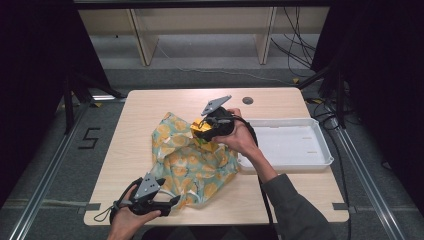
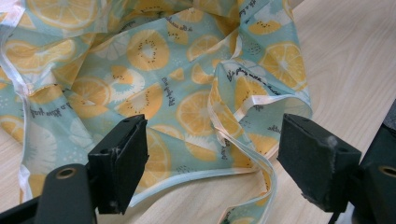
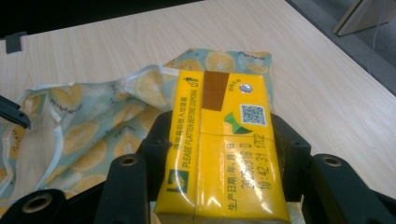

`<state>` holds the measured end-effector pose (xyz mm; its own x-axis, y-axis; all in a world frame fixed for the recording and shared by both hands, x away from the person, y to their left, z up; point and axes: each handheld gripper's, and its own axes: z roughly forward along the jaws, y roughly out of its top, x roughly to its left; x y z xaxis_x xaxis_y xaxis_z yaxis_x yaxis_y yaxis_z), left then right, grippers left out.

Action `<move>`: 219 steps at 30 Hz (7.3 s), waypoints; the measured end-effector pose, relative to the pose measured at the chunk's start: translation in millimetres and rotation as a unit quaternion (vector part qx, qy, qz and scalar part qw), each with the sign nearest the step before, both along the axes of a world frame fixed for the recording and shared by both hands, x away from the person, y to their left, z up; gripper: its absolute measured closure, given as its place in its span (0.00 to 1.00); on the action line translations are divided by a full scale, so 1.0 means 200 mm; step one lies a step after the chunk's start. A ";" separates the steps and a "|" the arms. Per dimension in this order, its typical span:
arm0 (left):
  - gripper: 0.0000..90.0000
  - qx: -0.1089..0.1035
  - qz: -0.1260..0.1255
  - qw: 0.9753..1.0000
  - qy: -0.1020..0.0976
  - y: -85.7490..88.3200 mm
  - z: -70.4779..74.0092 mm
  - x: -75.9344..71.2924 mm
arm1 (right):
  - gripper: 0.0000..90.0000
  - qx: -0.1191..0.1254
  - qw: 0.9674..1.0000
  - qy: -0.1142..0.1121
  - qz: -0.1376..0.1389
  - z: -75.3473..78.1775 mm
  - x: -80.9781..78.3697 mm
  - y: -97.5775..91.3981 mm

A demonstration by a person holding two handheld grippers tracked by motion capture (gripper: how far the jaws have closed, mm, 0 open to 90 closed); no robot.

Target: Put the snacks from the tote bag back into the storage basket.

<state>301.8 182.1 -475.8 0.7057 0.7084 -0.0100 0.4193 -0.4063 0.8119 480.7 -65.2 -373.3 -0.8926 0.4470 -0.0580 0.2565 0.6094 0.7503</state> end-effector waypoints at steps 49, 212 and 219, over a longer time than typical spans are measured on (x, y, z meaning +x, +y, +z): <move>0.26 -0.015 0.020 0.999 -0.023 0.06 0.02 0.01 | 0.57 0.037 0.998 -0.010 -0.046 -0.03 -0.13 -0.74; 0.26 -0.008 0.016 1.000 -0.011 0.04 -0.01 0.02 | 0.94 0.009 0.991 -0.002 -0.133 -0.30 -0.36 -0.94; 0.26 -0.006 0.017 1.000 -0.014 0.05 -0.01 0.02 | 0.57 0.058 0.988 0.001 -0.144 -0.28 -0.44 -0.89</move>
